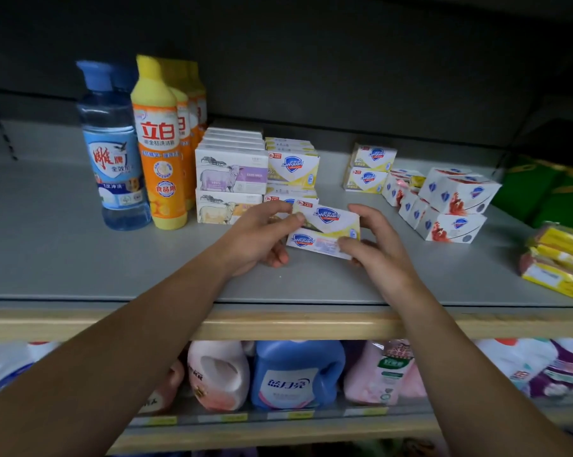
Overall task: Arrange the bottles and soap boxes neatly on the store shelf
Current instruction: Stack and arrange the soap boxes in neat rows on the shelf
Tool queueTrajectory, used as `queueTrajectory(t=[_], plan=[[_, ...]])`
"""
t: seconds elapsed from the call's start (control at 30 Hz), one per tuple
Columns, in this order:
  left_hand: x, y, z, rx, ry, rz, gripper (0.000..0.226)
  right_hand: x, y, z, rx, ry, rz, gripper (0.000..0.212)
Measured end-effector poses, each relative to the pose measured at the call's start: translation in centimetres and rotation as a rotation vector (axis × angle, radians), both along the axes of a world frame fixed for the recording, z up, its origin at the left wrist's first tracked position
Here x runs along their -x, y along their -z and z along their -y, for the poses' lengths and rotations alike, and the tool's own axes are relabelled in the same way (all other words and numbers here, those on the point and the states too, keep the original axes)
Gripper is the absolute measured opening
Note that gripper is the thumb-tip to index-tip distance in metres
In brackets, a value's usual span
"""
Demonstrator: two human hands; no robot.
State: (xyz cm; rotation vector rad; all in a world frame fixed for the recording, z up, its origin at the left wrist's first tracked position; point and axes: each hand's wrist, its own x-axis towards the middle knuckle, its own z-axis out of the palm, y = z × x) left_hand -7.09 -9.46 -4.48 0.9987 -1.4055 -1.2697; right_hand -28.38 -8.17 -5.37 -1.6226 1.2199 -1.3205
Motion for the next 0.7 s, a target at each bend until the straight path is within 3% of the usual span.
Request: queueTrajectory(t=[0.3, 0.47, 0.7], plan=[[-0.63, -0.14, -0.37, 0.055, 0.092, -0.1, 0.06, -0.06, 0.41, 0.66, 0.02, 0.056, -0.063, 0.031], [-0.39, -0.33, -0.52, -0.002, 0.085, -0.221, 0.025, 0.19, 0.07, 0.05, 0.028, -0.042, 0.058, 0.039], [0.03, 0.17, -0.12, 0.087, 0.057, -0.144, 0.018, 0.16, 0.2, 0.04, 0.04, -0.088, 0.001, 0.039]])
